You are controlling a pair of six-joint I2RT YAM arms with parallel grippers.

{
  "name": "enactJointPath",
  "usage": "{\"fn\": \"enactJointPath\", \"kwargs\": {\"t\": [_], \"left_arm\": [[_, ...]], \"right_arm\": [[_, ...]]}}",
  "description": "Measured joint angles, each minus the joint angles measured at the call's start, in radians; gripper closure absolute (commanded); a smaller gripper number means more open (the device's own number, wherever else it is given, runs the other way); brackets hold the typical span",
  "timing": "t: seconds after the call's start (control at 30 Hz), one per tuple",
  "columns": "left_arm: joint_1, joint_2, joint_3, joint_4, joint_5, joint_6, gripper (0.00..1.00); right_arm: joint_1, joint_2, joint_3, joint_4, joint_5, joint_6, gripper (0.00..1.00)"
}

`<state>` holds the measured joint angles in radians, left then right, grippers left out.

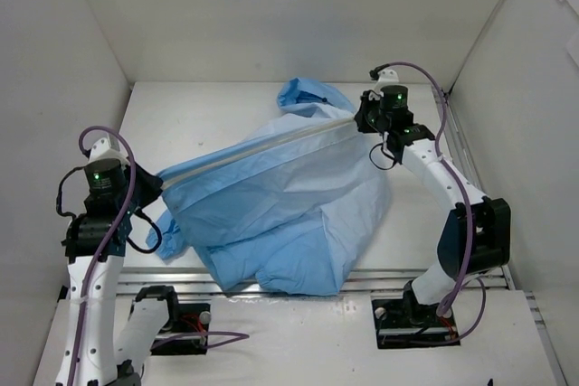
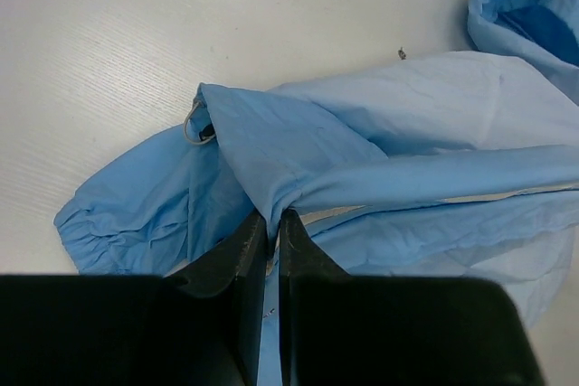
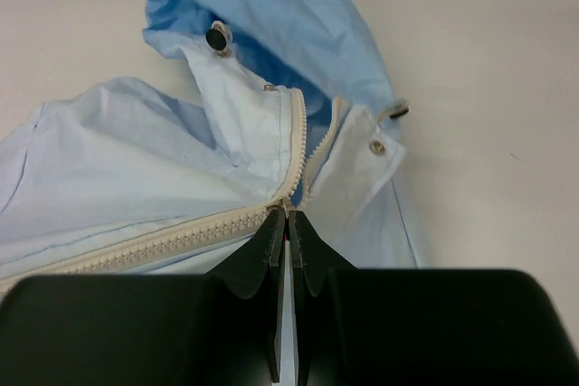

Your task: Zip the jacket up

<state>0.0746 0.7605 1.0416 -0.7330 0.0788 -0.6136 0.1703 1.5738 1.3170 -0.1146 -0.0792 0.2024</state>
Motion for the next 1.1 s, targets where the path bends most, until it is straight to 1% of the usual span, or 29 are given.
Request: {"fn": "enactJointPath", "kwargs": {"t": [0.17,0.33,0.57,0.73,0.93,1.1], "left_arm": [[0.017,0.005,0.003,0.004,0.002,0.01,1.0],[0.042,0.026,0.024,0.001,0.011,0.011,1.0],[0.057,0.035,0.028,-0.005,0.071,0.004,1.0],[0.06,0.035,0.03,-0.015,0.073,0.003,1.0],[0.059,0.035,0.032,-0.02,0.097,0.002,1.0],[0.06,0.04,0.039,-0.019,0.109,0.003,1.0]], "right_arm": [[0.026,0.0,-0.013,-0.008,0.064,0.0,1.0],[0.025,0.0,-0.055,-0.007,0.084,0.004,1.0],[-0.08,0.0,-0.073,-0.011,0.093,0.024,1.0],[-0.171,0.0,-0.071,-0.019,0.188,0.05,1.0],[-0.168,0.0,-0.021,-0.075,0.243,0.073,1.0],[-0.168,0.0,0.039,-0.104,0.244,0.076,1.0]]}}
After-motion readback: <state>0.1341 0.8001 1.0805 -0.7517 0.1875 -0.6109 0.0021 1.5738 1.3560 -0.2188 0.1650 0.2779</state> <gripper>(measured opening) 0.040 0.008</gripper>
